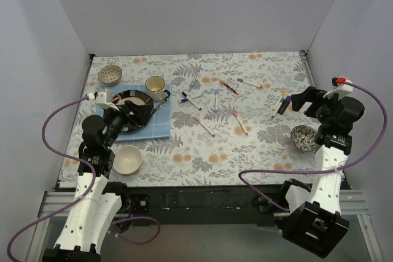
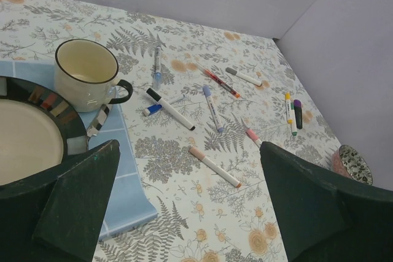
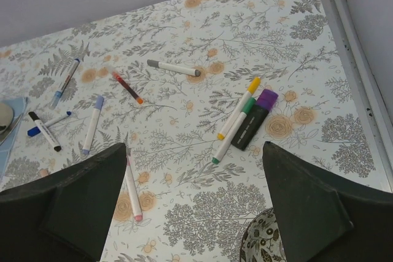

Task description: Open the pen caps

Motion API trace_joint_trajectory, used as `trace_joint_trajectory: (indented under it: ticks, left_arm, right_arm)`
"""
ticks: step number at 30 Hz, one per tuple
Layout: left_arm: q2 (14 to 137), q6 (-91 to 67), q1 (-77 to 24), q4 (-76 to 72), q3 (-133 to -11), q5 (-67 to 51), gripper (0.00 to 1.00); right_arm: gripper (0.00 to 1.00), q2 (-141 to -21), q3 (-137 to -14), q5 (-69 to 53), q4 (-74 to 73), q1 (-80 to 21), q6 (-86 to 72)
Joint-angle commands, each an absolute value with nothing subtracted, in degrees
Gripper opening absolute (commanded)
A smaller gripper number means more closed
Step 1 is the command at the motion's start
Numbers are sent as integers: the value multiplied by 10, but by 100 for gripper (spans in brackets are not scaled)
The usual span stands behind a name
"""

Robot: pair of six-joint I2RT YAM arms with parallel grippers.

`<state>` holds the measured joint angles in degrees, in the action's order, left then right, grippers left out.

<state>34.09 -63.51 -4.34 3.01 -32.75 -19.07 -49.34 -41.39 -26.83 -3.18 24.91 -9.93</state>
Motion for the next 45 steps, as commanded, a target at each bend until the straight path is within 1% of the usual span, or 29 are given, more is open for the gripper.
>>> trace_joint_trajectory:
  ticks: [1, 4, 5, 7, 8, 11, 13, 14, 15, 16, 17, 19, 20, 22, 23, 24, 26, 28, 31, 32, 34, 35, 37, 38, 45]
  left_arm:
    - [340, -635, -41, 32, -345, -202, 98]
    - [343, -636, -41, 33, -345, -204, 98]
    - [342, -636, -41, 32, -345, -206, 98]
    - [340, -638, -41, 29, -343, -207, 98]
    - [340, -638, -41, 29, -342, -211, 98]
    - [339, -640, -41, 30, -342, -214, 98]
    - [339, -639, -41, 28, -342, -215, 98]
    - [340, -640, -41, 28, -341, -214, 98]
    - [343, -641, -41, 28, -341, -218, 98]
    - [344, -642, -41, 27, -341, -220, 98]
    - [346, -642, -41, 27, -341, -221, 98]
    - [345, -643, -41, 26, -341, -226, 98]
    - [345, -643, -41, 26, -341, -227, 98]
    - [344, -643, -41, 25, -339, -225, 98]
    - [343, -643, -41, 25, -340, -226, 98]
    - [340, -644, -41, 25, -340, -227, 98]
    - [337, -643, -41, 25, -338, -228, 98]
    - [336, -644, -41, 25, -338, -228, 98]
    - [340, -644, -41, 25, -338, -231, 98]
    - [340, -646, -41, 25, -338, -232, 98]
    - [342, -647, -41, 24, -337, -236, 98]
    - [341, -647, -41, 23, -337, -236, 98]
    - [341, -647, -41, 24, -337, -236, 98]
    - [341, -647, -41, 24, -337, -236, 98]
    - [339, -648, -41, 23, -337, -239, 98]
  right_arm:
    - [98, -493, -435, -315, -19, 249, -91]
    - [98, -489, -424, -370, -6, 250, -67]
    - [98, -487, -419, -418, 7, 248, -52]
    - [98, -476, -405, -467, 26, 243, -10]
    - [98, -469, -400, -524, 38, 237, -2]
    - [98, -475, -402, -608, 47, 221, 46]
    - [98, -480, -415, -620, -20, 199, 102]
    - [98, -485, -441, -622, -68, 169, 205]
    - [98, -488, -450, -629, -105, 154, 254]
    - [98, -489, -458, -616, -152, 116, 283]
    - [98, -493, -460, -571, -155, 93, 286]
    - [98, -502, -466, -522, -172, 51, 299]
    - [98, -521, -470, -479, -181, 18, 310]
    - [98, -551, -492, -427, -206, -5, 326]
    - [98, -583, -501, -378, -232, -40, 328]
    - [98, -600, -508, -355, -241, -54, 335]
    - [97, -641, -518, -288, -248, -101, 337]
    - [96, -666, -512, -246, -241, -147, 332]
    - [91, -734, -519, -175, -221, -191, 314]
    - [88, -777, -528, -139, -220, -199, 305]
    - [84, -818, -543, -106, -212, -213, 292]
    - [81, -855, -561, -71, -207, -218, 271]
    - [77, -888, -579, -53, -208, -221, 262]
    - [74, -914, -591, -44, -211, -222, 257]
    - [70, -968, -593, -51, -211, -224, 245]
